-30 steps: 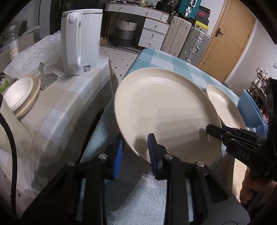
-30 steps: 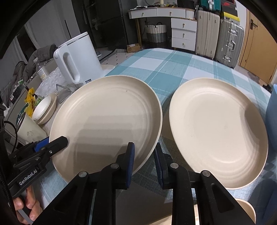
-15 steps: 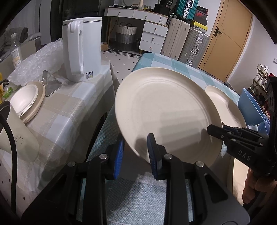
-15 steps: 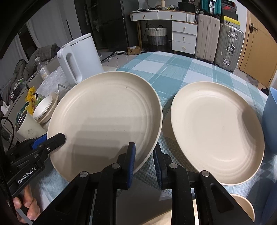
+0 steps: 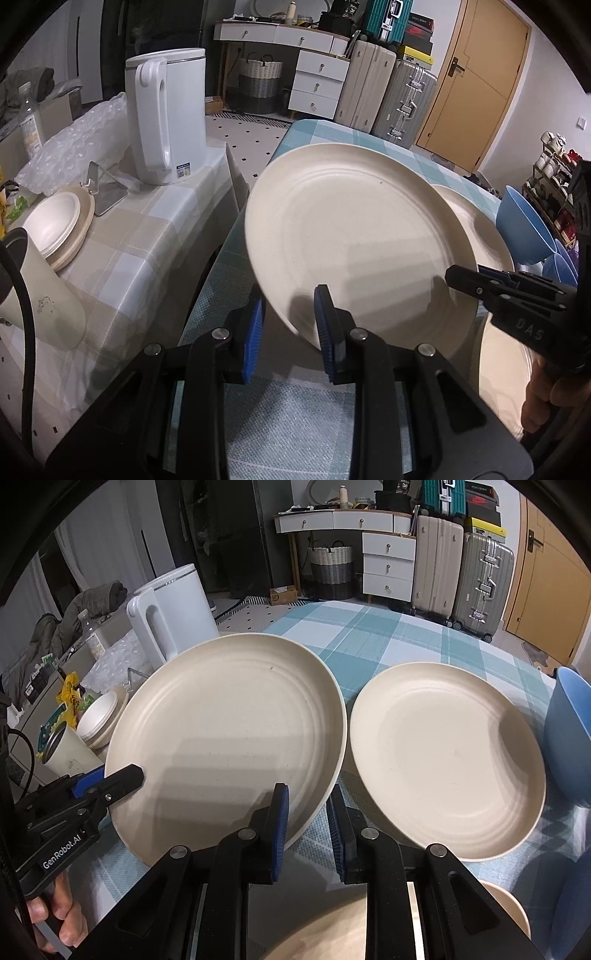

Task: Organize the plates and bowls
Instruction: 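Carry the tilted plate with both tools toward another cream plate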

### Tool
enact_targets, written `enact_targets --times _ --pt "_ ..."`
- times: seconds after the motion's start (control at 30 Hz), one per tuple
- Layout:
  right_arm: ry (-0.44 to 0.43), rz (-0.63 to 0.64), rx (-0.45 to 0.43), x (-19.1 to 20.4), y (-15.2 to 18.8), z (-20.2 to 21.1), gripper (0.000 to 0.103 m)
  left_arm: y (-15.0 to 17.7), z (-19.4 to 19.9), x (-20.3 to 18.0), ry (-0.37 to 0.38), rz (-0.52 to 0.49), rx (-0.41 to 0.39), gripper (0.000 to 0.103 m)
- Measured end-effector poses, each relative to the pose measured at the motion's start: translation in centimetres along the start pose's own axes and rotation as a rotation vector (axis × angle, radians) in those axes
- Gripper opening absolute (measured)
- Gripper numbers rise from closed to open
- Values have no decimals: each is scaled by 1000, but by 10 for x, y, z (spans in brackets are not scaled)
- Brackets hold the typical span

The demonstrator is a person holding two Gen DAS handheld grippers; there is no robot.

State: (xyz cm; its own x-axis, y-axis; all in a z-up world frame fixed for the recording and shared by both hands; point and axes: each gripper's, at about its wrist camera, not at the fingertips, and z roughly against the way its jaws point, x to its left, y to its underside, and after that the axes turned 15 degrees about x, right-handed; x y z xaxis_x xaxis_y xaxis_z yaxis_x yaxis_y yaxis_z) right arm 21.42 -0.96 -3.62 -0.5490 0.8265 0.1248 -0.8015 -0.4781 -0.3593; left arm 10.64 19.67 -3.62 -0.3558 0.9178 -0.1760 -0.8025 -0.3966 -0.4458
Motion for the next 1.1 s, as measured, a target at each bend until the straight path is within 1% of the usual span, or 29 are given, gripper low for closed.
enact_targets --times 0.1,0.27,0.5,1.1 --pt "-33 -25 0 -6 2 8 21 0 5 -4 13 -12 -1 24" --pt "-13 -25 -26 -9 8 24 21 2 13 -17 7 -45 -6 24" --pt "-4 -52 -40 -18 18 39 21 4 22 -33 23 -84 -15 24" --pt "9 -138 -79 -49 61 80 21 21 47 -85 74 -201 -22 24"
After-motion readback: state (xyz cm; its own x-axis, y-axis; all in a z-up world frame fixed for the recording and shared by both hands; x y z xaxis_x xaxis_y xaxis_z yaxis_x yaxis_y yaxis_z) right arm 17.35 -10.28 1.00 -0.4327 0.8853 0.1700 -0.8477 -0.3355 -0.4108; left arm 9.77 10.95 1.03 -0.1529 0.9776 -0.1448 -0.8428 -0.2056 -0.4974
